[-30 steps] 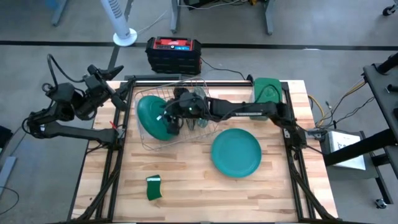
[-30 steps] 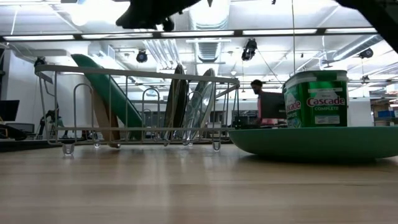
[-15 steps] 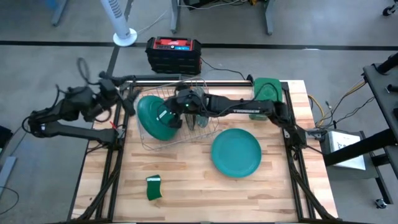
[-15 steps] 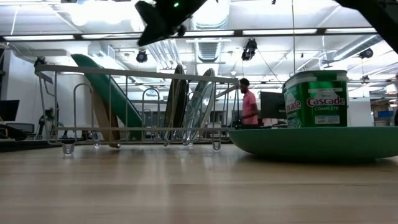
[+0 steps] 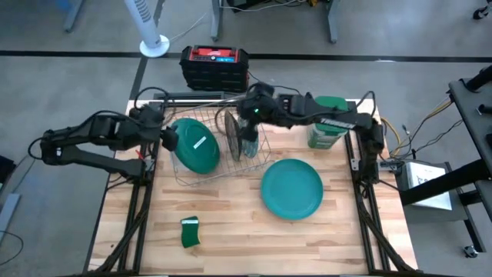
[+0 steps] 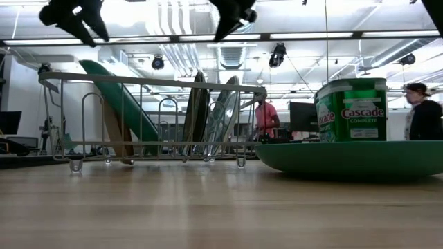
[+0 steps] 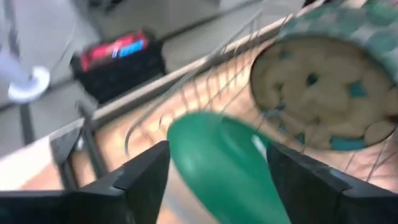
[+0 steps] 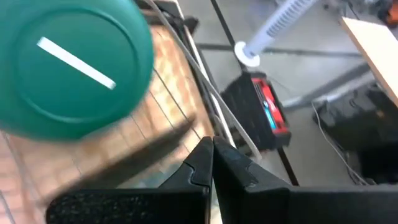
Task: Sort dishes
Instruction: Put the green plate on the dish rack
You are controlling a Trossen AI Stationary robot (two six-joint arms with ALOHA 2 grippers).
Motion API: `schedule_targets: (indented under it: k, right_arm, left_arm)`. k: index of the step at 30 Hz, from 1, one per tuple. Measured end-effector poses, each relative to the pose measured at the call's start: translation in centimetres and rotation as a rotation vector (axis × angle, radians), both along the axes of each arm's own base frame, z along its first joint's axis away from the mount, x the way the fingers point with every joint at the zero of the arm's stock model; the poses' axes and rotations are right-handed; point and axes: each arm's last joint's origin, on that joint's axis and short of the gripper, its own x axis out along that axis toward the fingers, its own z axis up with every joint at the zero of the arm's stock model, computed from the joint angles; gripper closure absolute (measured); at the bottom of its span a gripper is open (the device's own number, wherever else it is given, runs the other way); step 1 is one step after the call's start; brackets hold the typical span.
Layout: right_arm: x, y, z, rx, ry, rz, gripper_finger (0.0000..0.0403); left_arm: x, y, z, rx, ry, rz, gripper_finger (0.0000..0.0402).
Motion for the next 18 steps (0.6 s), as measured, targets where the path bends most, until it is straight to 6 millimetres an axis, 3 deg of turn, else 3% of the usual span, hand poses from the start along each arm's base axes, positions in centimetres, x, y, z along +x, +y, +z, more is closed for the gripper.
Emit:
schedule_targets:
  k: [5,13,18]
  right_arm:
    - [-2.0,-1.0,0.4,-0.003,0.034,-0.022,0.0403]
    - [-4.6,-2.3,-0.6,0.031,0.089,-0.017,0.0403]
    - [-6.6,-3.2,-1.7,0.061,0.112,-0.046,0.0403]
  left_arm:
    - [1.2,0.0,-0.4,-0.069,0.127,0.063,0.0218]
    - [3.8,0.0,-0.5,-0.081,0.283,0.103,0.0381]
    - [4.3,0.0,-0.3,-0.106,0.281,0.111,0.0391]
